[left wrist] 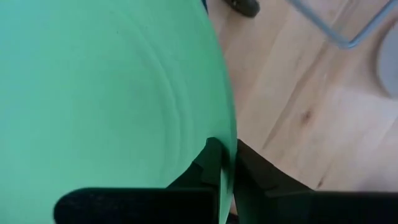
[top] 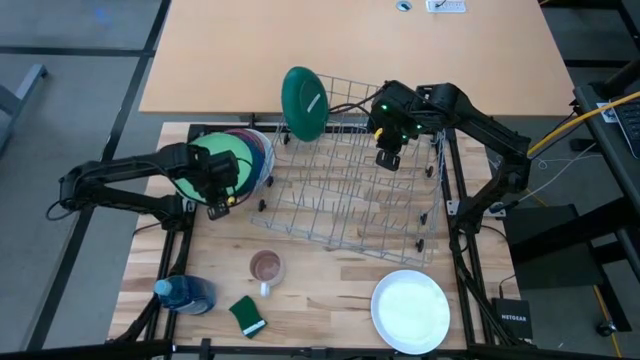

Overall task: Sort dishes
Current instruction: Put the light green plate into the dishwasher rack

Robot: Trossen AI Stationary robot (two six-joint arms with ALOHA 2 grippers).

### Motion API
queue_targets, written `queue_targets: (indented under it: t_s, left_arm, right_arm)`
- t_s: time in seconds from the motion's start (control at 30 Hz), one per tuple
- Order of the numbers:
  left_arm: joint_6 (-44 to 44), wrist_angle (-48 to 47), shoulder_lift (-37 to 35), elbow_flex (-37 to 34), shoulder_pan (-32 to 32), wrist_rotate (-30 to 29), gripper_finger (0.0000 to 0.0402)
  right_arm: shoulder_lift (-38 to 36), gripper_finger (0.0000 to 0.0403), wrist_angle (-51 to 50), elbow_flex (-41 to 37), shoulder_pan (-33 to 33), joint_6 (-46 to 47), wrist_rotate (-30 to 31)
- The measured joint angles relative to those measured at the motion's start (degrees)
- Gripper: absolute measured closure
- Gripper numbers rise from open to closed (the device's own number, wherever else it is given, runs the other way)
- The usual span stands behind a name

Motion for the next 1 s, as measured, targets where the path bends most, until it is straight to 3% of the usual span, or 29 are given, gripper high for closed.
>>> queue_targets:
  t_s: [1.0]
  left_arm:
    - [-5.8, 0.4, 0.0, 22.2, 0.1, -6.1, 0.0401]
  right_arm:
    - [0.0, 0.0338, 0.0, 0.0, -0.1, 0.0, 0.2]
